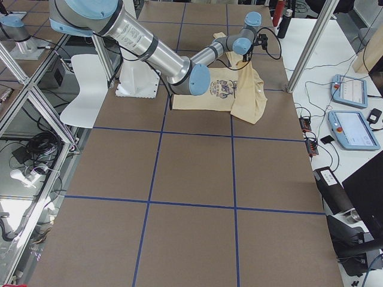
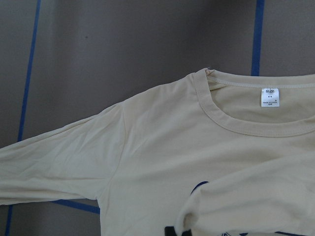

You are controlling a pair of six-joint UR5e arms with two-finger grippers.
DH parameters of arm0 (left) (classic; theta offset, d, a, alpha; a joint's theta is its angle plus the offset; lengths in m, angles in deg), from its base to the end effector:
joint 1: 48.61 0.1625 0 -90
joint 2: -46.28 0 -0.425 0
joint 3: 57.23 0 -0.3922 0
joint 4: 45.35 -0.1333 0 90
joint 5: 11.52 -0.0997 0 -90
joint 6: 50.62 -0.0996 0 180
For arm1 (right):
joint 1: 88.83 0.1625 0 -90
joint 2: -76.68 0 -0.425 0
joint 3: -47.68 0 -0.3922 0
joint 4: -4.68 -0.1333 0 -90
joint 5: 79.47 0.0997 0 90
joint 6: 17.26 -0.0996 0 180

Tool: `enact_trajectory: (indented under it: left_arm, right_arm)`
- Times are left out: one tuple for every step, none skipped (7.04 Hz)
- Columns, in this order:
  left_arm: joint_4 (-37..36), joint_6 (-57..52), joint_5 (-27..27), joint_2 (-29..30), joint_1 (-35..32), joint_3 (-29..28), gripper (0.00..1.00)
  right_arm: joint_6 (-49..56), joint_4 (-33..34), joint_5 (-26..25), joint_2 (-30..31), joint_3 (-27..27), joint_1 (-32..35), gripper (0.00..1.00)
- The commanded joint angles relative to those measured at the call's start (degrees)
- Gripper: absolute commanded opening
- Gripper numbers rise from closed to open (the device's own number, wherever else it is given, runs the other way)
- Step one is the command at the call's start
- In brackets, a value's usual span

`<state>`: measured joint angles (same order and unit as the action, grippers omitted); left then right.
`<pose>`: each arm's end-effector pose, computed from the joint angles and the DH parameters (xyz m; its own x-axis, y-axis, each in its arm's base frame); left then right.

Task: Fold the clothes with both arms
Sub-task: 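Carry the held sleeve across the shirt body toward the collar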

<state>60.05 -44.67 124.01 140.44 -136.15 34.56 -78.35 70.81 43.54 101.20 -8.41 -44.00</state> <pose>-0.0390 -0.5414 0.5744 0.6892 0.1916 -0.6988 0.0316 0.9555 0.2932 -0.5444 -0.6526 0.0988 0.4842 -0.0903 0.8703 -0.0445 0.9908 0.1276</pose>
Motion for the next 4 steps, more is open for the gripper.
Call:
enact_trajectory:
  left_arm:
    - [0.1,0.5,-0.1,0.1,0.0,-0.5,0.99]
    - [0.2,0.5,-0.1,0.1,0.0,-0.9,0.99]
    - [0.2,0.5,-0.1,0.2,0.0,-1.3,0.99]
    - [0.9,0.5,-0.1,0.4,0.0,-1.9,0.99]
  right_arm:
    - [0.0,-2.8,-6.5,-0.5,3.5,-3.4,0.00]
    - [0.0,-4.0,-7.9,-1.2,4.9,-3.9,0.00]
    - [0.1,-4.0,-9.8,-2.2,6.2,-4.6,0.00]
    - [0.0,-4.2,-11.0,-2.3,6.4,-5.3,0.00]
